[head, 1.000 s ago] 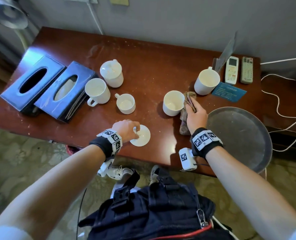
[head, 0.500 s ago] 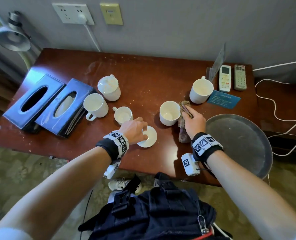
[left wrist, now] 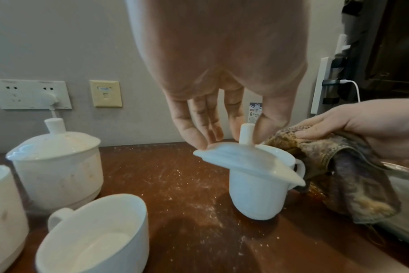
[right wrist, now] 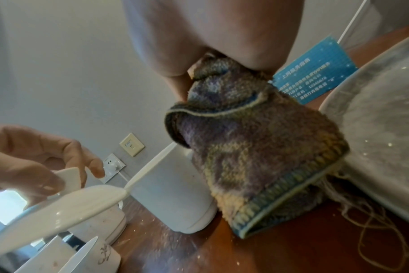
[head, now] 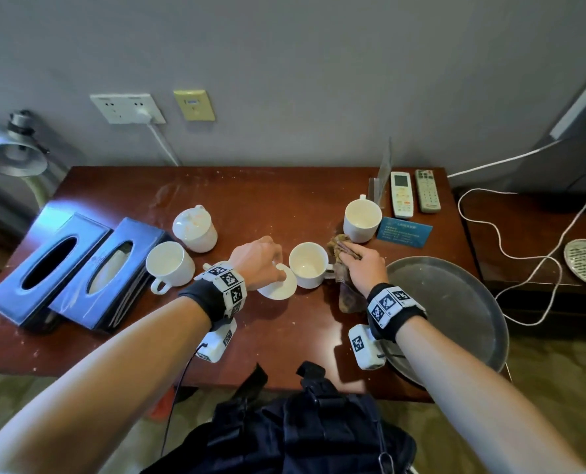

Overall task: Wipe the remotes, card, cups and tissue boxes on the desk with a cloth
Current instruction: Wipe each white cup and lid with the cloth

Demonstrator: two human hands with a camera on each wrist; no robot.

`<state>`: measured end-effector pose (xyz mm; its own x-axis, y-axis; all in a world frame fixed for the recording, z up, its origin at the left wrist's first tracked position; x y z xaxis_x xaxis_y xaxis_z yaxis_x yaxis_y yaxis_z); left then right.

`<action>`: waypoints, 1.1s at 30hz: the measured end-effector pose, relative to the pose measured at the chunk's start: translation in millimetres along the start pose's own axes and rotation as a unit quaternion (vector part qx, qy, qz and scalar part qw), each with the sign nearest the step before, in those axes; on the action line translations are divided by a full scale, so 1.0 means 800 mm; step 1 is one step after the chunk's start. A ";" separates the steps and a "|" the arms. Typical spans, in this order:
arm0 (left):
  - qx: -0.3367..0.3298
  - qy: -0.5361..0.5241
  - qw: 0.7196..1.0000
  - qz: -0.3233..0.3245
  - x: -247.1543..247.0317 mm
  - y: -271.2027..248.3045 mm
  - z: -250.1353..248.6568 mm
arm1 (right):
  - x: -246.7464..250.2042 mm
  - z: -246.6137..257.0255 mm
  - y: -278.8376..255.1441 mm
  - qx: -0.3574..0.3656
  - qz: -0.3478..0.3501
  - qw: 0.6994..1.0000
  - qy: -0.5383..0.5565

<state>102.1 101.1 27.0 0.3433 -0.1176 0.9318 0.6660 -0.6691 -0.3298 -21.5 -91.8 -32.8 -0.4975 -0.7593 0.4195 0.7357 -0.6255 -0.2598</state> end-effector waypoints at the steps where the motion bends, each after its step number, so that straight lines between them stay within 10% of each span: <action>1: -0.001 0.005 1.000 -0.002 0.002 0.002 0.000 | 0.000 0.000 0.002 0.000 0.003 1.000 0.001; 33: 0.025 -0.139 0.990 0.012 -0.026 0.047 -0.053 | 0.026 -0.010 -0.004 -0.020 -0.044 0.997 0.067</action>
<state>91.9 47.7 1.7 0.5238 0.0793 0.8482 0.6855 -0.6303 -0.3644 -38.1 -107.0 -30.0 -0.6181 -0.7167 0.3229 0.6689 -0.6953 -0.2630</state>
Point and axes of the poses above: each hand's wrist, its own y-axis towards the middle knuckle, its own x-axis out of the back of the hand, z = x × y, the point moved 1 cm from there along y, towards the middle knuckle, and after that the axes turned 4 degrees about y, right-handed, at the moved point
